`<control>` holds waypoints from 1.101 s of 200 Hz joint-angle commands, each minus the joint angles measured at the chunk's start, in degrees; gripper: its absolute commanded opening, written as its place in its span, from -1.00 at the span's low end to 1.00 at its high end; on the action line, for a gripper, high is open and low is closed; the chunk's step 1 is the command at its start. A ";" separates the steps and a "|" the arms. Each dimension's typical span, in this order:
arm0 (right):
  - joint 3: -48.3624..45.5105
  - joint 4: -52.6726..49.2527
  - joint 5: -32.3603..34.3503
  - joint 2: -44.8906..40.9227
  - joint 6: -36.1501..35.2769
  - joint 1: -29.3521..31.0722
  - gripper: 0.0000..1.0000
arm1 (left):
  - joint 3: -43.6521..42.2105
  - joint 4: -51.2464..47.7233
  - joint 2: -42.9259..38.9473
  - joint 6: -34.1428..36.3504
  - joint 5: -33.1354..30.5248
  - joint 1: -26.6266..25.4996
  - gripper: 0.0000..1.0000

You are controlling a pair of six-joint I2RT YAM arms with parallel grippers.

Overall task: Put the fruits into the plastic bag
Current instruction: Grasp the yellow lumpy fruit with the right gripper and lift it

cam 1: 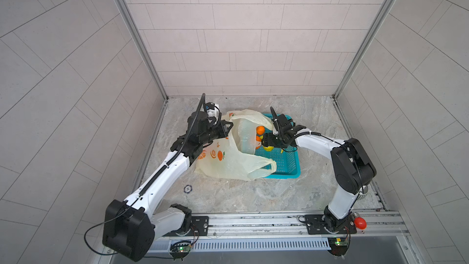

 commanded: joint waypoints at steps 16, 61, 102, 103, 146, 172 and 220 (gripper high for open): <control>1.08 -1.79 2.35 1.67 -0.29 0.30 0.57 | -1.02 1.88 0.16 0.13 0.05 -0.19 -1.00; 2.28 -1.45 3.28 3.42 -0.60 0.51 0.33 | -0.95 2.19 0.57 0.05 0.22 -0.23 -1.00; 1.58 -1.42 3.89 1.24 -1.38 0.73 0.03 | -0.79 2.15 0.54 0.05 0.26 -0.18 -1.00; 1.61 -1.43 3.94 1.07 -1.43 0.74 0.02 | -0.79 2.12 0.53 0.05 0.24 -0.18 -1.00; 0.03 -3.21 6.12 -8.24 -3.24 0.14 -0.11 | -0.69 2.01 0.53 -0.04 0.06 -0.18 -1.00; -0.98 -4.32 8.02 -15.50 -3.66 -0.40 -0.10 | -0.70 1.68 0.52 0.04 0.04 -0.18 -1.00; -3.89 2.71 15.17 -29.16 -5.86 0.75 -0.10 | -0.57 1.68 0.55 0.05 0.23 -0.18 -1.00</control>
